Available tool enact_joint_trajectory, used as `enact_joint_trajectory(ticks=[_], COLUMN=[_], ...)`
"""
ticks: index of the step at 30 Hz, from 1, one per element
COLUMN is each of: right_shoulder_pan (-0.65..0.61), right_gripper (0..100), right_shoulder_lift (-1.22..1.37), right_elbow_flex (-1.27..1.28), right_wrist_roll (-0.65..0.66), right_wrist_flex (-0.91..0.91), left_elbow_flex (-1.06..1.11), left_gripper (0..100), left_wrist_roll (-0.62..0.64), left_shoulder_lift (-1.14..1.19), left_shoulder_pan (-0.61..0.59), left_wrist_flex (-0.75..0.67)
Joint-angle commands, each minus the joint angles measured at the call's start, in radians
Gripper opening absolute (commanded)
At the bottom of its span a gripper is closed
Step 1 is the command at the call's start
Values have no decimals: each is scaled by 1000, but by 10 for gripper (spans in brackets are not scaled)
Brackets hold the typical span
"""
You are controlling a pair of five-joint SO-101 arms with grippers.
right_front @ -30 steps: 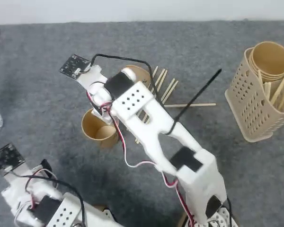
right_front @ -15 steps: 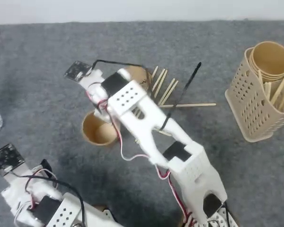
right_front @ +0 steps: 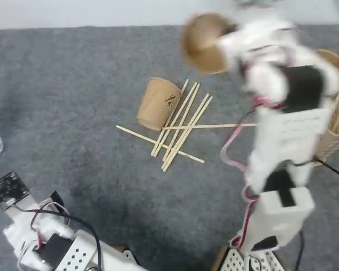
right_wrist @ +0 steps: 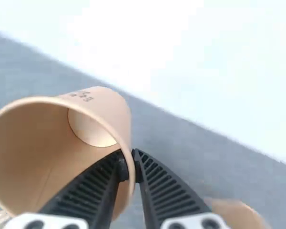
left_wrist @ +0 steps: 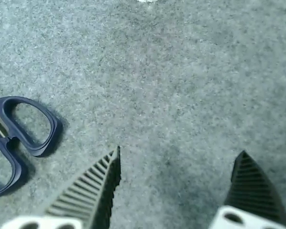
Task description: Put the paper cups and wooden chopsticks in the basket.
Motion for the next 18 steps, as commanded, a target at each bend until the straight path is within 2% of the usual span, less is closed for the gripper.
enact_joint_trajectory(ticks=[1,5,10,18], right_shoulder_pan=[252,414,529,539], right_gripper=[6,6,6,6], right_shoulder_lift=[-47,-47,-56,-8], right_elbow_flex=[14,126,155,189], right_wrist_roll=[-17,-25,-25,-25], right_wrist_flex=[-59,-113,-82,-18], left_elbow_flex=[-5,-5,-5,-5], left_gripper=[350,350,350,350], left_wrist_roll=[9,9,9,9], left_shoulder_lift=[-15,-15,-15,-15], left_shoulder_pan=[0,0,2,2], left_wrist_flex=[3,3,3,5])
